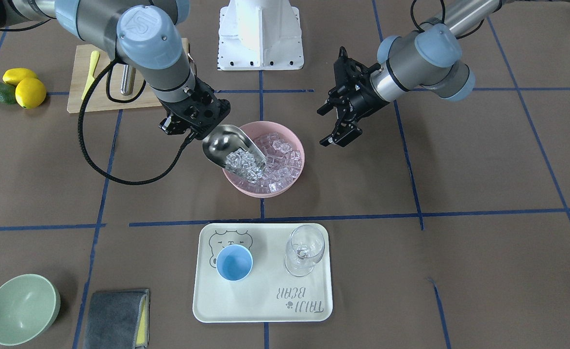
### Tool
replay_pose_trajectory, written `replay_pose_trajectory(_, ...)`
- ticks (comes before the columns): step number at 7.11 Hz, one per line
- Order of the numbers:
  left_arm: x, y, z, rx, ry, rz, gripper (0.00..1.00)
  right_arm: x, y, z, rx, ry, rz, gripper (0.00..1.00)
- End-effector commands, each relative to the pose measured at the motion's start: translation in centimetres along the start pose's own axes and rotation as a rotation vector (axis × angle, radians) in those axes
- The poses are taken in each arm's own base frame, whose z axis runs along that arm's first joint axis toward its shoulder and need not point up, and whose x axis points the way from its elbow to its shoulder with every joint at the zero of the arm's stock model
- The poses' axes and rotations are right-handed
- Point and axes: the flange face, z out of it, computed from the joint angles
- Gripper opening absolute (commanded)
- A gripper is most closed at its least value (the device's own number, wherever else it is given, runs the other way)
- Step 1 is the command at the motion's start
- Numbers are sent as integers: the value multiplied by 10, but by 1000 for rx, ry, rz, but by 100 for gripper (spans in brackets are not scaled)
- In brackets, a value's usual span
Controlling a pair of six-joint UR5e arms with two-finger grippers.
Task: Put ice in cup with scoop
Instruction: 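Carry the ice-filled scoop with the right gripper to the blue cup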
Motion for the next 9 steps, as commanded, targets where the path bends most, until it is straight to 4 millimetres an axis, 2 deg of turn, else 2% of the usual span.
replay_pose_trajectory(1, 1, 5, 0, -7, 2, -4, 100, 38, -8, -16, -3, -8, 80, 0)
replay_pose_trajectory(2, 1, 5, 0, -7, 2, -5, 100, 55, -19, -22, -7, -11, 116, 0)
replay_pose_trajectory(4, 1, 5, -1, -6, 0, -4, 100, 93, -72, -34, -33, -16, 207, 0)
replay_pose_trajectory(5, 1, 5, -1, -6, -3, -4, 100, 109, -86, -36, -55, -5, 235, 0)
replay_pose_trajectory(7, 0, 7, 0, -11, -5, -6, 100, 103, -112, -60, -187, 60, 174, 0)
replay_pose_trajectory(9, 2, 14, 0, -18, -4, -10, 100, 107, -105, -61, -270, 103, 138, 0)
